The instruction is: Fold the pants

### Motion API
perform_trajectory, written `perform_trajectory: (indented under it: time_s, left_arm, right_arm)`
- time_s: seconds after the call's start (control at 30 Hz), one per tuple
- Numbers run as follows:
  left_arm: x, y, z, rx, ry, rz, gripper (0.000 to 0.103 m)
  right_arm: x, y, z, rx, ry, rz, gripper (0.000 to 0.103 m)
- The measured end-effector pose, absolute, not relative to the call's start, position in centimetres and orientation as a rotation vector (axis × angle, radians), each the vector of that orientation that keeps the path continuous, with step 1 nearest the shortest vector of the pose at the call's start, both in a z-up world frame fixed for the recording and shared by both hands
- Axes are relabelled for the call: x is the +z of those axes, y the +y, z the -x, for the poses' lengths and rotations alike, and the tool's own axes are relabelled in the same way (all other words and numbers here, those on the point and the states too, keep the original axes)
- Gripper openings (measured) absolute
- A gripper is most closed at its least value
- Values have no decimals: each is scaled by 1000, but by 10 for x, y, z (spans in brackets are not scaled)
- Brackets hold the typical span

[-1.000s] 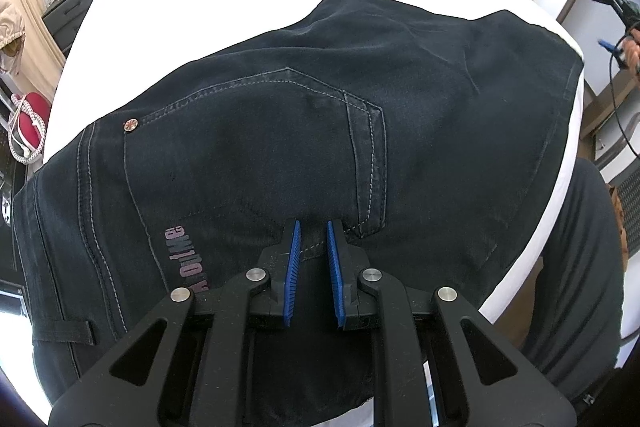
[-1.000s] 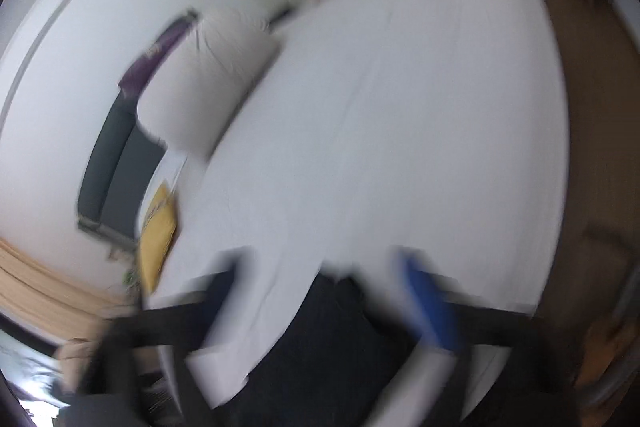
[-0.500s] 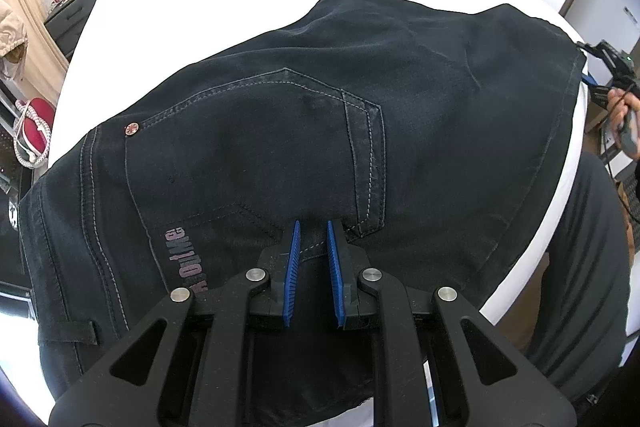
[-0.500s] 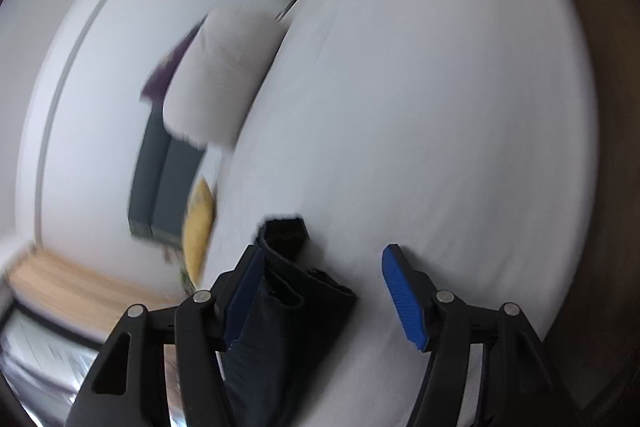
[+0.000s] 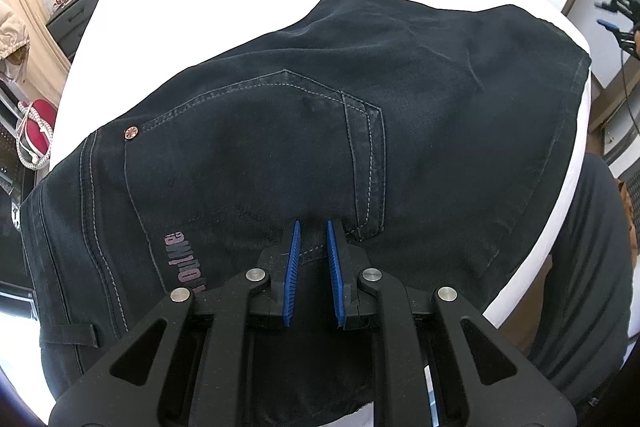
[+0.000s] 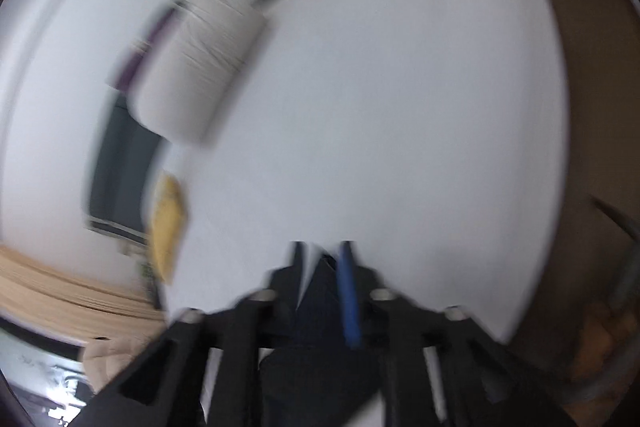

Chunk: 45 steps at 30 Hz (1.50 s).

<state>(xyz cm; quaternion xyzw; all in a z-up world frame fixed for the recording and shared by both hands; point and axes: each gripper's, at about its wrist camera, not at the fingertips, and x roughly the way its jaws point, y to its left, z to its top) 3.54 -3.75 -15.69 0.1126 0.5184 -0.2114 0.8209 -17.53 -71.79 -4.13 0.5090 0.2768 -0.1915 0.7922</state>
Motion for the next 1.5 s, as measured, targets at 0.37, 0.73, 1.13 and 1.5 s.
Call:
perform_trajectory:
  time_s: [0.37,0.73,1.13,1.5]
  left_arm:
    - [-156,-39,-36,-457,1108,-260,13]
    - [-156,-46,-36,-428,1110,-281,13]
    - [-156,-44,-35,-417,1099,-270,13]
    - [-155,-45,-32,-414,1094,-281,13]
  right_arm:
    - [-155,-695,222,-273,591,-1060,59]
    - [-136,-709,215,-213,777,-1061,3]
    - [-89,-716,255,-279,629,-1175,63]
    - [-183,-646,262,-139,563,-1511,54]
